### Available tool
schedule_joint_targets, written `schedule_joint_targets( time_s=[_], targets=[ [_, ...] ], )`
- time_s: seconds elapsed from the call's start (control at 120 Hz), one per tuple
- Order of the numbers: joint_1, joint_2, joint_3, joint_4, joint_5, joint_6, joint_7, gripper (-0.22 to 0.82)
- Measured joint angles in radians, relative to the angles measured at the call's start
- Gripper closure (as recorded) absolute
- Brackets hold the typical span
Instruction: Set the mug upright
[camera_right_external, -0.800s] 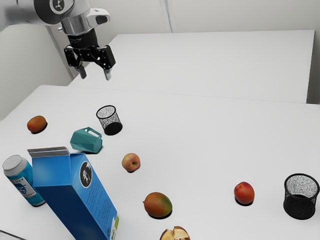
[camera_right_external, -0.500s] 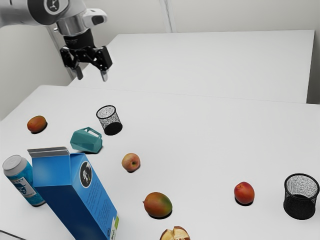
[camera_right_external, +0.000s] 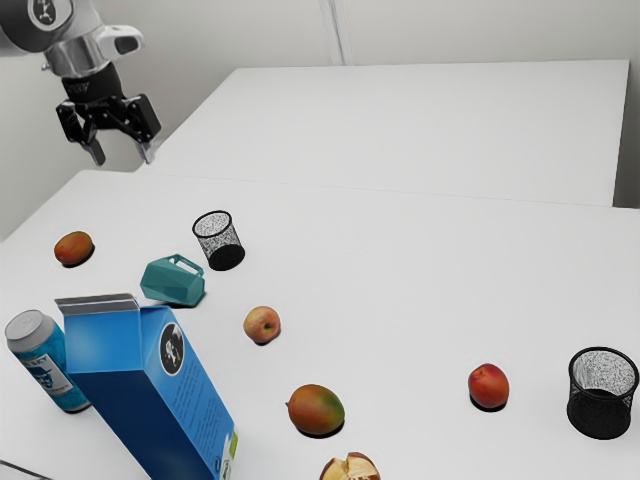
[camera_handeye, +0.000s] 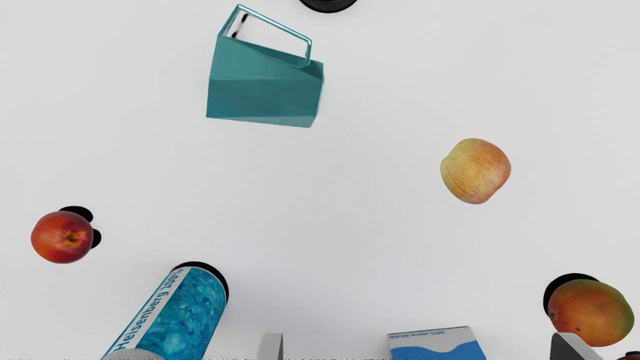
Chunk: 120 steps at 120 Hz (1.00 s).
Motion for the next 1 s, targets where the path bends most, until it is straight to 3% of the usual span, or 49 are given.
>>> schedule_joint_targets(
  time_s=[0.433,1.0],
  targets=[
    [0.287,0.128,0.003,0.026,-0.073,-0.001,0.206,0.02],
    [0.422,0.430,-0.012,0.154,-0.171,0.104,0.550,0.03]
  ],
)
